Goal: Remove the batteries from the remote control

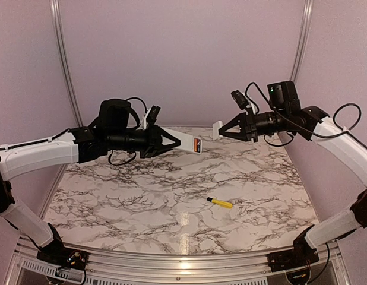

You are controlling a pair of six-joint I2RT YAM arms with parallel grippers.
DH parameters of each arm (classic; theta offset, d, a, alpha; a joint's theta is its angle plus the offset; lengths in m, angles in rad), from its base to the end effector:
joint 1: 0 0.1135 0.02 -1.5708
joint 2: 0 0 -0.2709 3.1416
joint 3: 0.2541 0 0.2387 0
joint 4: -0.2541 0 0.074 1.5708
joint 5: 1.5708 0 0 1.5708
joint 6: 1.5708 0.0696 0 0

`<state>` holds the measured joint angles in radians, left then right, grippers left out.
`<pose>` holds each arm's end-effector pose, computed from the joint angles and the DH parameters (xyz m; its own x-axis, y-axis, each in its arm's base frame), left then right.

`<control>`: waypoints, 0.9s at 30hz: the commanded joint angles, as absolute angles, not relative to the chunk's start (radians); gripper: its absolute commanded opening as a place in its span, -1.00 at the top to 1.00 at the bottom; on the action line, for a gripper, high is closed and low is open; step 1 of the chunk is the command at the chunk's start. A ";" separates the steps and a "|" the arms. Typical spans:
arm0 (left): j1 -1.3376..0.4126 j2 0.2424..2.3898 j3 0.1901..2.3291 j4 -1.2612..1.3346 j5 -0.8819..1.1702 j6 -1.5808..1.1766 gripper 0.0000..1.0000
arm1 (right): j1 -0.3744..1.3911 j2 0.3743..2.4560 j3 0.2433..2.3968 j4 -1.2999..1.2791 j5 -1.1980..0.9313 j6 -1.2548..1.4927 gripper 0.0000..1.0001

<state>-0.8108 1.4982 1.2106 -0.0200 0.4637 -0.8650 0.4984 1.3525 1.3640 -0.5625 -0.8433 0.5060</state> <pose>0.2315 -0.2887 0.3344 -0.8522 -0.0914 -0.5151 0.4522 0.3663 -0.8132 0.2335 0.1863 0.3777 -0.8272 -0.0832 -0.5557 -0.5440 0.3662 0.7550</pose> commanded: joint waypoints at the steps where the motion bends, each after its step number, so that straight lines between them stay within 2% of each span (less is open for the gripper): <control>1: -0.811 1.443 1.162 -0.056 0.424 -0.841 1.00 | 0.453 1.323 1.415 -0.654 -0.751 0.437 1.00; 5: -0.811 1.430 1.138 -0.084 0.411 -0.835 1.00 | 0.412 1.326 1.408 -0.694 -0.665 0.410 1.00; 18: -0.811 1.408 1.066 -0.138 0.400 -0.817 1.00 | 0.407 1.473 1.375 -0.872 -0.175 0.276 1.00; 27: -0.811 1.408 1.027 -0.133 0.412 -0.825 1.00 | 0.407 1.621 1.324 -0.870 -0.075 0.253 1.00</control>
